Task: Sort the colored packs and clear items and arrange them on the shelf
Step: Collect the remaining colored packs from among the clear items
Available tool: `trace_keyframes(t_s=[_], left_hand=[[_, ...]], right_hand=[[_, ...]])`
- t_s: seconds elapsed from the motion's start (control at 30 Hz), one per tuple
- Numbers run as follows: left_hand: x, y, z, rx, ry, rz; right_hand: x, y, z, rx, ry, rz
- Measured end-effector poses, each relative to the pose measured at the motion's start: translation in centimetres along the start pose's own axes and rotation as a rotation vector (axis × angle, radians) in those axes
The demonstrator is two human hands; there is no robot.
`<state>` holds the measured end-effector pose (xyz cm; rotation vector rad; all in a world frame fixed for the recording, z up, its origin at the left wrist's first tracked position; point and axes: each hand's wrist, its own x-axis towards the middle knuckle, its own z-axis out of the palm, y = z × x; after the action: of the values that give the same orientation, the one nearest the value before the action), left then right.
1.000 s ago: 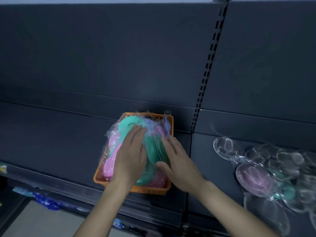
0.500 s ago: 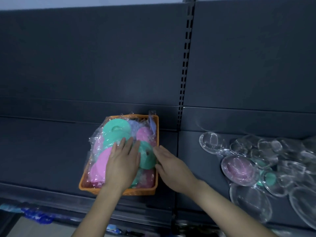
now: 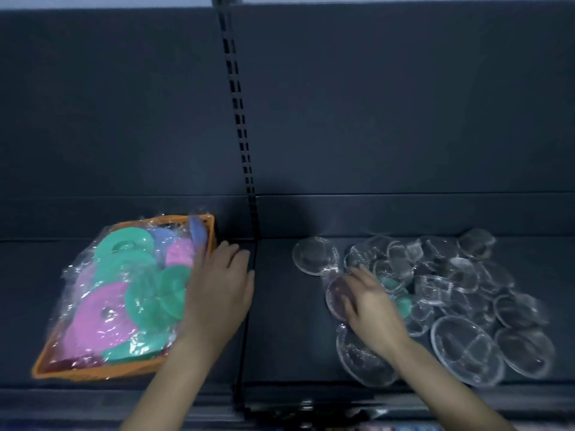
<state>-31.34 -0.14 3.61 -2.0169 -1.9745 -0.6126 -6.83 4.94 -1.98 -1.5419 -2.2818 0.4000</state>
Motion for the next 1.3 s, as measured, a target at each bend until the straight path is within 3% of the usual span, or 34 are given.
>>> trace_keyframes(t_s=[0.13,0.23,0.4,0.5,0.77,0.9,0.97,1.07,1.17,1.3], left_hand=[[0.2,4.9,3.5,-0.34,-0.368,0.038],[0.9,8.6,7.4,-0.397,-0.511,0.122],[2.2,12.5,11.4,-0.404,-0.647,0.096],[2.2,12.9,12.1,-0.411,-0.625,0.071],[2.1,10.1,10.6,-0.486,-0.367,-0.107],[1.5,7.4,10.2,-0.397,-0.43,-0.235],[1.0,6.6,10.2,-0.337,-0.485,-0.269],[0.3,6.9,10.3,-0.235,-0.42,-0.206],[0.5,8.5,10.2,-0.312,-0.333,-0.056],[1.1,11.2,11.0,-0.541,-0.474,-0.05]], right_hand=[[-0.5,3.9,-1.3,-0.122,0.007,0.025],[-0.7,5.6,-1.5,-0.233,-0.01,-0.033],[-1.9,8.2,-1.8,-0.362,-0.07,-0.059],[-2.4,9.8,-2.4,-0.374,-0.061,-0.031],[-2.5,12.6,-2.8,-0.414,-0.046,0.041],[-2.5,12.1,-2.8,-0.305,-0.042,-0.055],[-2.5,11.4,-2.7,-0.208,-0.119,-0.128],[-2.2,11.1,-2.3,-0.112,-0.297,-0.102],[-1.5,11.2,-1.8,-0.129,-0.354,-0.092],[-0.7,11.2,-1.6,-0.115,-0.328,-0.029]])
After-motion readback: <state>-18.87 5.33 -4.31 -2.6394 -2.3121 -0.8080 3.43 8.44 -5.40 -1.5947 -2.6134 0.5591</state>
